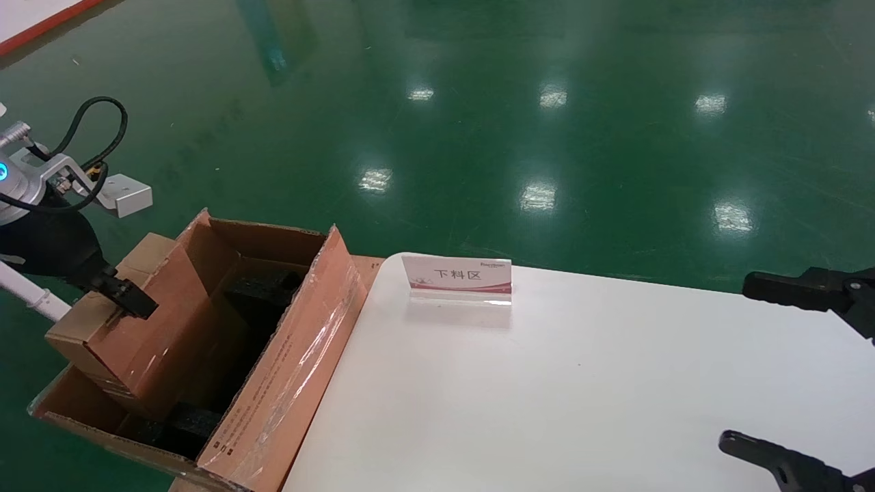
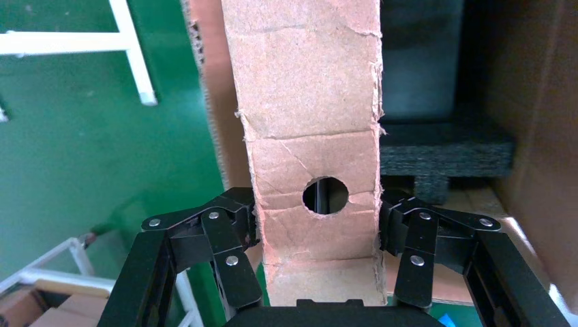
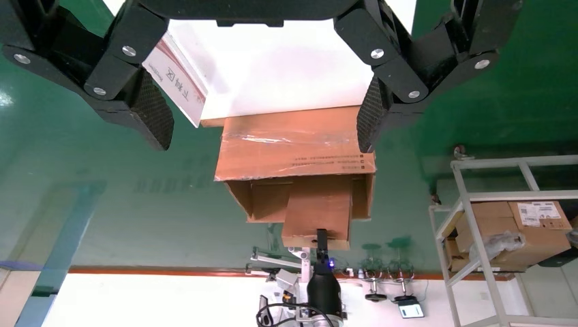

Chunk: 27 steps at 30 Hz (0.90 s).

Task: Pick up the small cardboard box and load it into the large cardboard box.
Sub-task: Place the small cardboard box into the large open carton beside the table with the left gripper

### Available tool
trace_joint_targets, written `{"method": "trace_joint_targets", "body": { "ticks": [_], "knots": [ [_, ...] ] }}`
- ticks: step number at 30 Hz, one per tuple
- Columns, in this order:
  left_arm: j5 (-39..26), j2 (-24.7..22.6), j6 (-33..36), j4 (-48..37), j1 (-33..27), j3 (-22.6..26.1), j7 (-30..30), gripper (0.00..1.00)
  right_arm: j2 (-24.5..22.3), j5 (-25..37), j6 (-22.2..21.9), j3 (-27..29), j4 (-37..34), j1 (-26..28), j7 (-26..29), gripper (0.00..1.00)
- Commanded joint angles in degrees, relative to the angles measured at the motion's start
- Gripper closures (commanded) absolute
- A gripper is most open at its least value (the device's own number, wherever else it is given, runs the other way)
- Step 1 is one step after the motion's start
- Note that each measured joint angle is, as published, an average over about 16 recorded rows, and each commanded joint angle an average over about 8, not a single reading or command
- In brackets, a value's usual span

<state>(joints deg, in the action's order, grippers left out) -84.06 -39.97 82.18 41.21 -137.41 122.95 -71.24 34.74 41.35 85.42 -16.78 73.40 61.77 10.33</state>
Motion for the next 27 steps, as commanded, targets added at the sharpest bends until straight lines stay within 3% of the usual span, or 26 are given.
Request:
{"method": "trace_joint_targets", "body": {
  "ticks": [1, 27],
  "knots": [
    [-0.48, -0.05, -0.54, -0.11, 0.47, 0.25, -0.18, 1.00, 0.00, 0.00, 0.00, -0.01, 0.00, 0.00, 0.00, 0.00],
    [-1.97, 0.16, -7.41, -1.00, 3.58, 0.38, -3.60, 1.00, -0.04, -0.06, -0.04, -0.09, 0.00, 0.02, -0.05, 0.00]
  ]
}}
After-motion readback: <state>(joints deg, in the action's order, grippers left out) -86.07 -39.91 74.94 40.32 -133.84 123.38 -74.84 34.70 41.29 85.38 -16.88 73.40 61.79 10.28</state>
